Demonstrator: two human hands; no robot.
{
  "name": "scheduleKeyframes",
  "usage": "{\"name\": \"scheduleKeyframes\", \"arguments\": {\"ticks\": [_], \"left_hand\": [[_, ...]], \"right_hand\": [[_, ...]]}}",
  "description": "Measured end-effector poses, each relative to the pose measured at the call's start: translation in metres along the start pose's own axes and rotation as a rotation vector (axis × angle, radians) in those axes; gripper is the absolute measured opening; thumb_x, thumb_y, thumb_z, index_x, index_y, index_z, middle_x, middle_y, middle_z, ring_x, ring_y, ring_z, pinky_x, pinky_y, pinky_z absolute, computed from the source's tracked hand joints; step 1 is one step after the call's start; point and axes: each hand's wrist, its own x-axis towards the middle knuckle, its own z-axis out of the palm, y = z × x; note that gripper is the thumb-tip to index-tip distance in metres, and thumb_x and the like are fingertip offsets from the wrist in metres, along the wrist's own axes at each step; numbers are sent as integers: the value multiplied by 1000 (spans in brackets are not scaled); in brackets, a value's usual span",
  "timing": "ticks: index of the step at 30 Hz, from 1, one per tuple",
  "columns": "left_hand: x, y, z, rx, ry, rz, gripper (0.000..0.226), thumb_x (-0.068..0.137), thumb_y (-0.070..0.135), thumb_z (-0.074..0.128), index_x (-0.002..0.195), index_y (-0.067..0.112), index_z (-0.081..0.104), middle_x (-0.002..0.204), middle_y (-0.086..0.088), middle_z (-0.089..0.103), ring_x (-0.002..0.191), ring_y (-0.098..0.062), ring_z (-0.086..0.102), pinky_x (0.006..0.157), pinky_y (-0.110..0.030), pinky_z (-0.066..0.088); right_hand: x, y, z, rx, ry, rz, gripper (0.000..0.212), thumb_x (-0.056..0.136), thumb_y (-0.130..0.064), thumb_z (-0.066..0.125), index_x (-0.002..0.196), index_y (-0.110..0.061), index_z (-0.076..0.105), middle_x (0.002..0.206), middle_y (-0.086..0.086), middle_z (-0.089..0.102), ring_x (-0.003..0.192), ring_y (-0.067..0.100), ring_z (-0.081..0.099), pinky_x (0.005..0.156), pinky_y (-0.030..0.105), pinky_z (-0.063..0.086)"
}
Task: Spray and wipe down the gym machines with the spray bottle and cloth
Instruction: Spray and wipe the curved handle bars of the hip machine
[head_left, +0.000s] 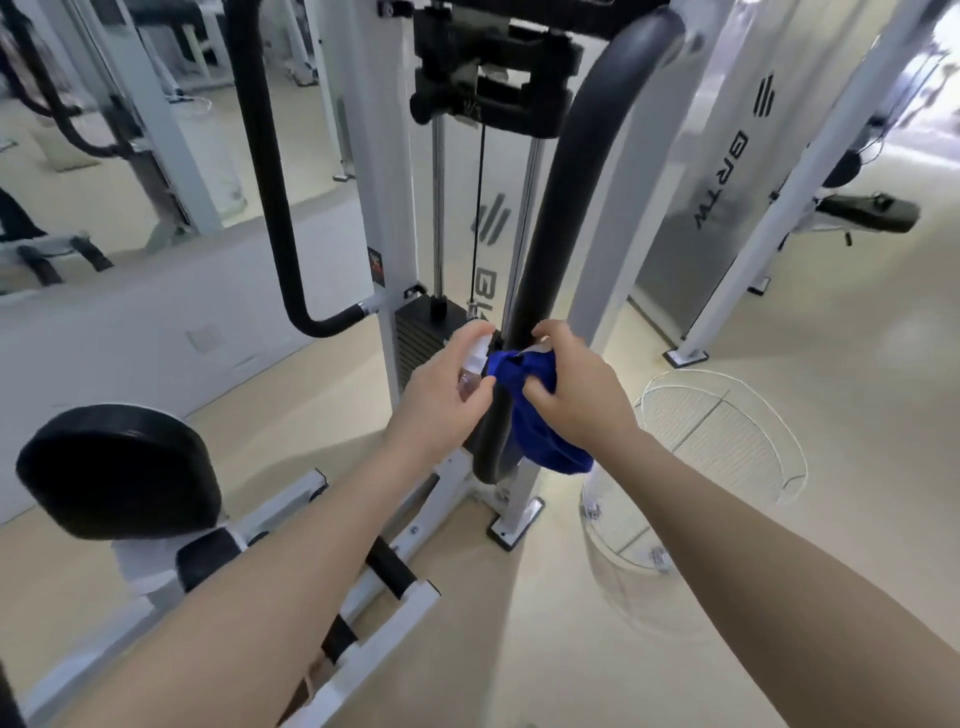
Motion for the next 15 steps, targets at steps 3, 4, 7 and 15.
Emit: {"name": "scheduleKeyframes", "arguments": {"ticks": [3, 4, 7, 15], "left_hand": [[23, 32, -3, -25, 95, 57, 45, 92, 16, 54, 131, 31, 38, 60, 11, 46, 52, 3, 49, 50, -8, 36], [32, 45, -6, -25, 113, 92, 44, 92, 15, 54, 131, 31, 38, 58, 11, 44, 50, 2, 47, 49, -9, 36], [58, 82, -17, 31, 151, 228, 47, 90, 10, 56, 131, 24, 39, 51, 10, 39, 47, -1, 46, 47, -10, 36], [109, 128, -25, 69, 313, 262, 48, 88, 12, 53, 127, 33, 36, 72, -14, 57, 57, -21, 53, 58, -36, 47]], "right_hand": [[16, -4, -39, 130, 141, -31, 28, 88, -16, 53, 113, -24, 43, 82, -19, 50, 68, 5, 49, 63, 17, 38], [24, -6, -51, 146, 195, -52, 23, 89, -16, 52, 109, -23, 44, 80, -18, 50, 68, 6, 48, 62, 18, 36], [52, -11, -84, 206, 365, -100, 18, 92, -16, 48, 110, -14, 47, 91, -6, 54, 75, 13, 48, 68, 25, 35], [97, -3, -136, 218, 500, -211, 14, 89, -13, 52, 103, -11, 50, 82, -5, 54, 69, 12, 46, 57, 15, 28]]}}
